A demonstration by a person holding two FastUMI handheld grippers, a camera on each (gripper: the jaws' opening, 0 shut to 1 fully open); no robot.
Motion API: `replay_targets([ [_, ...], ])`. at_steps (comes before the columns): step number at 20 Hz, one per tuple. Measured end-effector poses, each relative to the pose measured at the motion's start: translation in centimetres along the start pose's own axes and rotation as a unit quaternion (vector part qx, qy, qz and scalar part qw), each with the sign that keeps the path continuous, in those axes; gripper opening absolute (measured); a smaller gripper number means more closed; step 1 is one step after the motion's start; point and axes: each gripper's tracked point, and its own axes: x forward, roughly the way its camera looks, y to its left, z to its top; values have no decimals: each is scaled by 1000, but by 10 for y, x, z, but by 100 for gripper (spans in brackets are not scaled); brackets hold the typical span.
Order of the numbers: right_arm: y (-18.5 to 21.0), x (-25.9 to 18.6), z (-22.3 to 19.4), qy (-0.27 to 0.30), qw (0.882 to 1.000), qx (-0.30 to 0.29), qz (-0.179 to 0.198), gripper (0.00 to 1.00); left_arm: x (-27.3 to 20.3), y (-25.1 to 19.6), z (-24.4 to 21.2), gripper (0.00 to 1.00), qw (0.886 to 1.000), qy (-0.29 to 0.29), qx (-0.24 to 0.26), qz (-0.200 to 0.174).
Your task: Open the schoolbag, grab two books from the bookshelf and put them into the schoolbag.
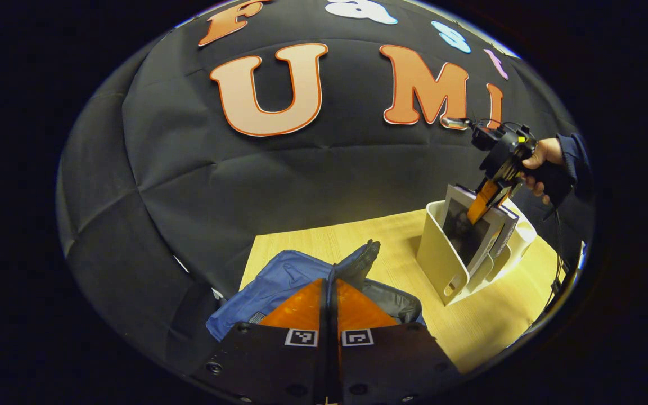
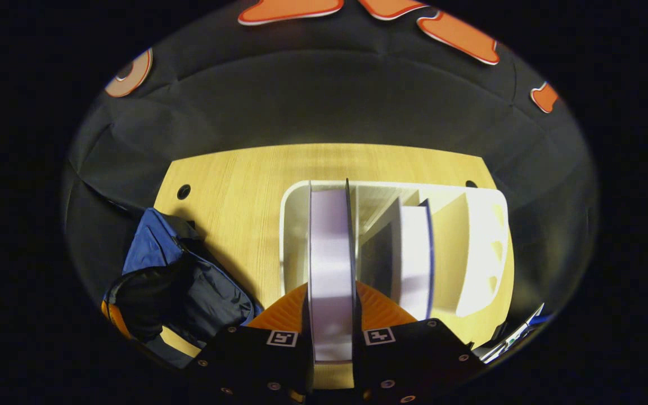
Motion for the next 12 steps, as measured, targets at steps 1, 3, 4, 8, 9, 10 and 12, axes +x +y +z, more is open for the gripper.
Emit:
replay_targets([
  [1, -2, -12, 4, -8, 1000, 6, 10, 27, -1, -2, 1, 1, 1000, -2, 2, -2],
  [3, -9, -35, 11, -27, 999, 14, 26, 34, -5, -4, 3, 1, 1000, -3, 7, -3],
  [4, -12, -48, 15, -38, 999, 17, 34, 26, -5, -4, 4, 1, 1000, -4, 8, -2],
  [8, -26, -94, 16, -80, 994, 35, 63, 26, -8, 0, 16, 1, 1000, 0, 15, -1],
  [9, -27, -103, 14, -89, 993, 41, 73, 25, -9, 2, 20, 1, 1000, 1, 16, 0],
  [10, -29, -114, 13, -99, 991, 47, 82, 25, -7, 4, 23, 1, 1000, 4, 18, -1],
  [12, -27, -131, 13, -120, 986, 59, 100, 26, -5, 8, 30, 1, 1000, 8, 19, -2],
])
